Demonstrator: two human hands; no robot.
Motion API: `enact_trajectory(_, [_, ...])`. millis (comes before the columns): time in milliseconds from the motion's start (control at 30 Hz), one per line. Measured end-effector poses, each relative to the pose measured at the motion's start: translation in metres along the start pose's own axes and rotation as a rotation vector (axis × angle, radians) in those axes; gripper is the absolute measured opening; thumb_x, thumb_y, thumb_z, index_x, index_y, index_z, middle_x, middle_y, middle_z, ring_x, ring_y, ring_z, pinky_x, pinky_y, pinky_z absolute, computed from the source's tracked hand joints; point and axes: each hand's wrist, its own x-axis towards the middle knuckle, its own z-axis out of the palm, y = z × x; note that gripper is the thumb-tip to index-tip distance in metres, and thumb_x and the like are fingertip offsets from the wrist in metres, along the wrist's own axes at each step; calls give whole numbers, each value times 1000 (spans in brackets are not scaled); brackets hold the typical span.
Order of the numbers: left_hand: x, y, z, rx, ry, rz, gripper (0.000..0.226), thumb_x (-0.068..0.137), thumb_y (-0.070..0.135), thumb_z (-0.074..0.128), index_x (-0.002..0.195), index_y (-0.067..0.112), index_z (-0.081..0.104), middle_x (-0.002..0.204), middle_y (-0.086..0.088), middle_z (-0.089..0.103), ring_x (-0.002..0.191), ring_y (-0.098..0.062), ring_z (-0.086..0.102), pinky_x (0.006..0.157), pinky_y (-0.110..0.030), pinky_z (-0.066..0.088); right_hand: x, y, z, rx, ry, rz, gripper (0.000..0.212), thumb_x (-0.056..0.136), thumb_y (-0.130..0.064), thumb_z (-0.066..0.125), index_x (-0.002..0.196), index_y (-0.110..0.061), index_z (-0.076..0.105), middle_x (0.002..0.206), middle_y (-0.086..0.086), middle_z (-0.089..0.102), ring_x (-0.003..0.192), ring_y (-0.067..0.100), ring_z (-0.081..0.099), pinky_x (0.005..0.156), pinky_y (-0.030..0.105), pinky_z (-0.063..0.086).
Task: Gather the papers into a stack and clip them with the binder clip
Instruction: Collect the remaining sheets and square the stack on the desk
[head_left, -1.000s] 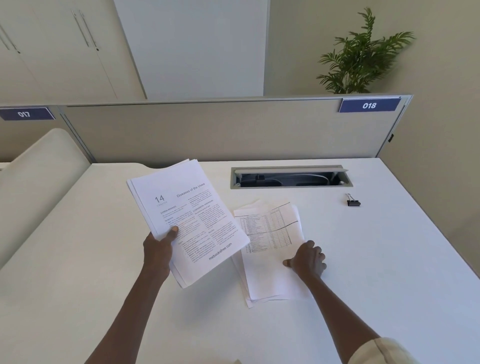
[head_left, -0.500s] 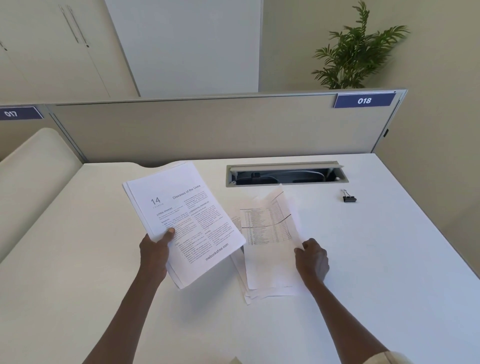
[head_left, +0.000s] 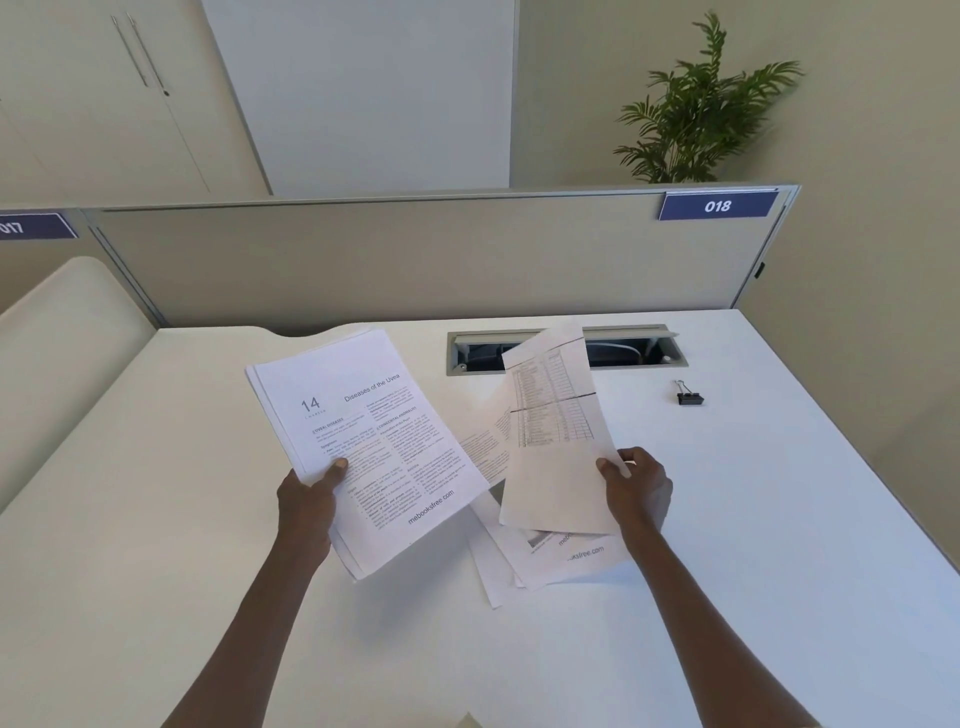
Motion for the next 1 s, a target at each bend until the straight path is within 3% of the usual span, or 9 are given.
enact_trajectory(267, [-2, -1, 3, 0, -10, -22, 35, 88, 3, 69, 121, 10, 62, 113, -6, 68, 96, -26, 65, 85, -37, 49, 1, -32, -15, 3, 34, -113, 7, 84, -19, 69, 88, -13, 68, 76, -1, 65, 74, 26, 59, 65, 29, 41])
enact_trajectory(633, [-7, 4, 9, 25, -13, -32, 32, 89, 5, 69, 119, 11, 62, 110, -4, 67, 89, -20, 65, 80, -33, 48, 12, -9, -7, -160, -39, -34, 10, 81, -6, 59, 79, -14, 64, 82, 9, 71, 72, 31, 57, 63, 29, 42])
enact_trajectory(733, [-8, 3, 7, 31, -8, -39, 30, 89, 6, 70, 118, 11, 62, 110, -5, 68, 88, -19, 65, 78, -33, 49, 10, 0, -5, -187, -25, -6, 7, 81, -6, 57, 75, -6, 60, 75, 12, 67, 71, 35, 58, 62, 33, 47])
enact_trajectory(867, [-9, 4, 7, 40, -5, -24, 28, 89, 5, 68, 115, 11, 61, 105, -3, 67, 85, -15, 64, 70, -26, 47, 7, 9, -2, -255, 20, -42, 22, 84, -9, 59, 66, -6, 48, 70, 12, 62, 72, 37, 55, 60, 35, 43])
enact_trajectory(1000, [-5, 2, 7, 54, -11, -33, 27, 89, 3, 68, 115, 10, 62, 108, -4, 67, 87, -19, 65, 81, -34, 47, 10, 7, -3, -268, 50, -72, 20, 89, -13, 58, 71, -12, 51, 78, 16, 67, 70, 35, 50, 63, 34, 42])
